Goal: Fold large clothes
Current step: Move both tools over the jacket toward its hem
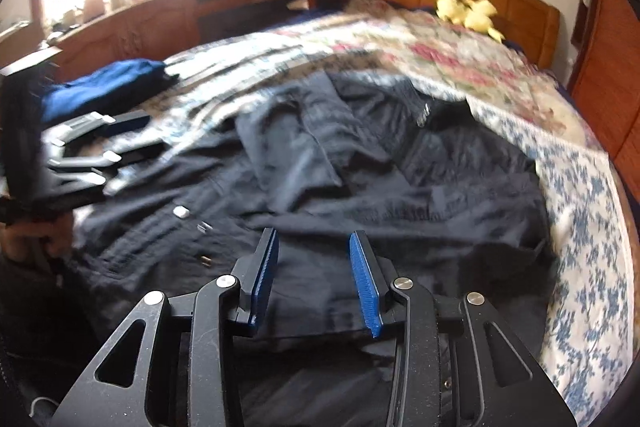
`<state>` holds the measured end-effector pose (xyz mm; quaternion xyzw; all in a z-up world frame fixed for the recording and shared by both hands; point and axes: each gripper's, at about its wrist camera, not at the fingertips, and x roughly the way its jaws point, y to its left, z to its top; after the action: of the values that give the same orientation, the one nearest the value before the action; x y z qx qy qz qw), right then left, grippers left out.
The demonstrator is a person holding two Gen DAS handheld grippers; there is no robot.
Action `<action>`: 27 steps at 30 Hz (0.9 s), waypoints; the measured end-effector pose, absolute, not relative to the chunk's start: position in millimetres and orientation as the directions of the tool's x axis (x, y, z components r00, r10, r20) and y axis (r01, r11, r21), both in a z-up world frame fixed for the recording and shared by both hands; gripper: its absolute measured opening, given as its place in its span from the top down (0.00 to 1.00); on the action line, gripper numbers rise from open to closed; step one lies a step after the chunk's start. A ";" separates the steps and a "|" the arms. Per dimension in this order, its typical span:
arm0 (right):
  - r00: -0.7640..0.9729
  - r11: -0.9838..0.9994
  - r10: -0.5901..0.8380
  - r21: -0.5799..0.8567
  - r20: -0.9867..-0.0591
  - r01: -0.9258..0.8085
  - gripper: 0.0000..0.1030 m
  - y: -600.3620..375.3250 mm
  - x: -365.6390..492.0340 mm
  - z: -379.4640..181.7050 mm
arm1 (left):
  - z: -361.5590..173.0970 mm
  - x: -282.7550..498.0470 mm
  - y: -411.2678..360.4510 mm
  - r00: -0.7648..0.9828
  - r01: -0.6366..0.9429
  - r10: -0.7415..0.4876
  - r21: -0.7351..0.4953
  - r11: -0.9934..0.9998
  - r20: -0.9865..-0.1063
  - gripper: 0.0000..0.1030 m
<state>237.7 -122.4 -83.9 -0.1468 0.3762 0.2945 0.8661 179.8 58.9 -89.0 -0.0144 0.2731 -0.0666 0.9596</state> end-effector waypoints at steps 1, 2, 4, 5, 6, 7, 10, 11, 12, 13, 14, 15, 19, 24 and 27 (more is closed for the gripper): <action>0.537 0.787 0.390 -0.033 -0.748 -0.617 0.64 -122.0 240.9 -91.5 | -89.3 179.3 58.4 0.842 0.120 -0.135 -0.063 0.991 -0.523 0.45; 0.530 0.789 0.382 -0.031 -0.757 -0.613 0.64 -121.3 243.5 -99.5 | -90.0 179.2 58.4 0.841 0.119 -0.134 -0.061 0.991 -0.524 0.45; 0.507 0.794 0.378 -0.010 -0.775 -0.608 0.64 -119.9 246.9 -114.8 | -91.0 179.1 58.8 0.839 0.118 -0.131 -0.059 0.991 -0.528 0.45; 0.486 0.792 0.383 0.008 -0.786 -0.611 0.64 -117.5 247.8 -123.8 | -91.6 179.4 59.3 0.838 0.117 -0.130 -0.059 0.991 -0.529 0.45; 0.472 0.788 0.385 0.016 -0.793 -0.615 0.64 -115.5 247.4 -129.6 | -91.9 179.6 59.7 0.838 0.116 -0.129 -0.059 0.992 -0.531 0.45; 0.451 0.781 0.385 0.024 -0.805 -0.624 0.64 -110.4 245.2 -139.3 | -92.0 180.1 60.3 0.837 0.115 -0.129 -0.059 0.992 -0.532 0.45; 0.397 0.766 0.384 0.047 -0.834 -0.641 0.63 -97.7 240.9 -162.4 | -92.1 180.4 60.8 0.837 0.115 -0.129 -0.059 0.992 -0.531 0.45; 0.407 0.767 0.375 0.033 -0.833 -0.641 0.63 -94.0 238.5 -165.9 | -92.2 180.5 60.6 0.838 0.115 -0.128 -0.058 0.992 -0.531 0.45; 0.418 0.769 0.372 0.024 -0.829 -0.639 0.63 -91.1 237.1 -167.9 | -92.3 180.7 60.8 0.838 0.115 -0.127 -0.055 0.992 -0.531 0.45; 0.416 0.772 0.376 0.032 -0.828 -0.635 0.63 -90.4 238.1 -168.0 | -92.3 180.8 61.0 0.837 0.115 -0.126 -0.055 0.992 -0.533 0.45; 0.407 0.777 0.386 0.053 -0.828 -0.628 0.63 -90.0 240.1 -168.4 | -92.2 180.7 61.2 0.837 0.114 -0.126 -0.055 0.992 -0.533 0.45; 0.397 0.778 0.397 0.074 -0.827 -0.624 0.63 -89.4 241.6 -168.2 | -92.1 180.6 60.8 0.837 0.114 -0.125 -0.054 0.992 -0.532 0.45; 0.379 0.762 0.418 0.091 -0.825 -0.641 0.63 -80.6 241.8 -167.5 | -92.3 180.4 59.8 0.841 0.117 -0.125 -0.050 0.992 -0.527 0.45; 0.385 0.763 0.436 0.107 -0.814 -0.638 0.63 -82.8 238.2 -159.0 | -95.4 175.6 58.1 0.839 0.107 -0.105 -0.027 0.994 -0.533 0.45; 0.402 0.763 0.452 0.111 -0.797 -0.637 0.64 -94.2 229.8 -147.0 | -98.6 168.9 55.1 0.837 0.100 -0.090 -0.011 0.995 -0.539 0.45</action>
<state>229.8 -94.2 -147.0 -0.1060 0.4377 0.3277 0.8305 168.9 55.1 -98.6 0.0087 0.2809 -0.0494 0.9584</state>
